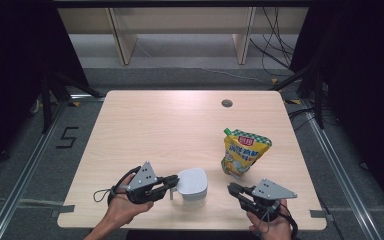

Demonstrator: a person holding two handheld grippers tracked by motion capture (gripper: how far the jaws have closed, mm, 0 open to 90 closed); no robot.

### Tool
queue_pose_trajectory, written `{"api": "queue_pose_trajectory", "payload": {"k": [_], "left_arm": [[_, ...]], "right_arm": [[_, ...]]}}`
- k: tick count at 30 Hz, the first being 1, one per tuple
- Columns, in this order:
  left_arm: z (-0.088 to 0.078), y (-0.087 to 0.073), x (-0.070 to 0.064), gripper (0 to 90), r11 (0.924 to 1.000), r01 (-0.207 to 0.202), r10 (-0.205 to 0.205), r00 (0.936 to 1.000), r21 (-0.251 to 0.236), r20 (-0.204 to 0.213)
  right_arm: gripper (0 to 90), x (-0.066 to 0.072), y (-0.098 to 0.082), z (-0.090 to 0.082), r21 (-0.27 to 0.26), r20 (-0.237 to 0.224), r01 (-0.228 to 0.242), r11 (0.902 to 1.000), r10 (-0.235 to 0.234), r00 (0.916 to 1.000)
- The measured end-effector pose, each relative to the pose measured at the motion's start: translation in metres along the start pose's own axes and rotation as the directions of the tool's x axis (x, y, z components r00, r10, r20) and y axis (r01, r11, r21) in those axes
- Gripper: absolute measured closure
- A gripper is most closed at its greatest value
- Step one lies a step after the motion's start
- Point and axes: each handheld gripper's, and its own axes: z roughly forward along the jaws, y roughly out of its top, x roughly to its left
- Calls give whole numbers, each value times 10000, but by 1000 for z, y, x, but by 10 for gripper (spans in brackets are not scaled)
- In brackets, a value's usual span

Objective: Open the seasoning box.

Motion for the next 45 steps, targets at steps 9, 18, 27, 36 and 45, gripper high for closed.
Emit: {"api": "queue_pose_trajectory", "payload": {"k": [9, 18, 27, 36, 45], "left_arm": [[-1, -2, 1, 833, 9998, -172, 172, 9999, -33, 19], [-2, -2, 0, 833, 10000, -72, 72, 9999, -25, -72], [-2, -3, 1, 833, 9999, -132, 132, 9999, -18, -26], [-2, -4, -1, 835, 9999, 93, -94, 9999, -45, -82], [-9, -5, 6, 622, 9981, 449, -429, 9979, -411, 483]], "right_arm": [[898, 9, 9, 14, -195, -470, 571, 9982, -580, 9972], [900, 18, 19, 29, -201, -781, 790, 9967, -803, 9937], [900, 24, 23, 33, -52, -910, 1194, 9928, -1194, 9887], [900, 28, 28, 36, 69, -907, 1571, 9876, -1558, 9836], [900, 31, 34, 37, -72, -946, 1661, 9861, -1660, 9816]]}}
